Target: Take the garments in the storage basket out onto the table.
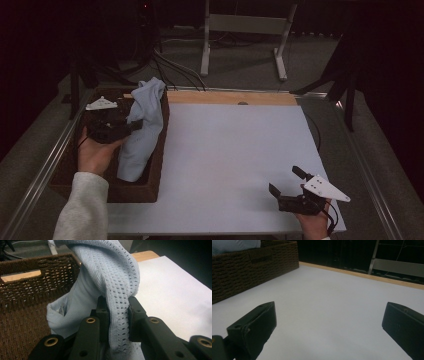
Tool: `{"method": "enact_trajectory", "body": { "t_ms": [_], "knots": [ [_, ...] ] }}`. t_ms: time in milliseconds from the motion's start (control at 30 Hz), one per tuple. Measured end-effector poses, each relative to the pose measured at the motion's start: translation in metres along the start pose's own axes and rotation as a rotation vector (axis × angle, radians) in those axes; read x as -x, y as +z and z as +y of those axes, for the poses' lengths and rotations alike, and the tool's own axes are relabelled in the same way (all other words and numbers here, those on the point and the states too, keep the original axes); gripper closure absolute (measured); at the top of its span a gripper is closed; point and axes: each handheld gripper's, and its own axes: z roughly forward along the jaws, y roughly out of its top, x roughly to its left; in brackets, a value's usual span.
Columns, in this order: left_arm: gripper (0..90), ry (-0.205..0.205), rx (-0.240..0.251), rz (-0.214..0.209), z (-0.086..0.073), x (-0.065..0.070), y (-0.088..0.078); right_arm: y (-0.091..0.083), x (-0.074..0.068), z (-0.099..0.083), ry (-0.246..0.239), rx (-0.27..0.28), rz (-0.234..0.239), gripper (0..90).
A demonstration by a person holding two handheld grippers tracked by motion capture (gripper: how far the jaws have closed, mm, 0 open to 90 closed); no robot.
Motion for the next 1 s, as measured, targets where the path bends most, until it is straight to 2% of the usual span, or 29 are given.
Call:
{"method": "enact_trajectory", "body": {
  "t_ms": [1000],
  "knots": [
    [76.1,0.034,0.029,-0.040,0.011,0.017,0.001,0.000,0.000,0.000,-0.001,0.000,0.003,0.0]
  ]
}}
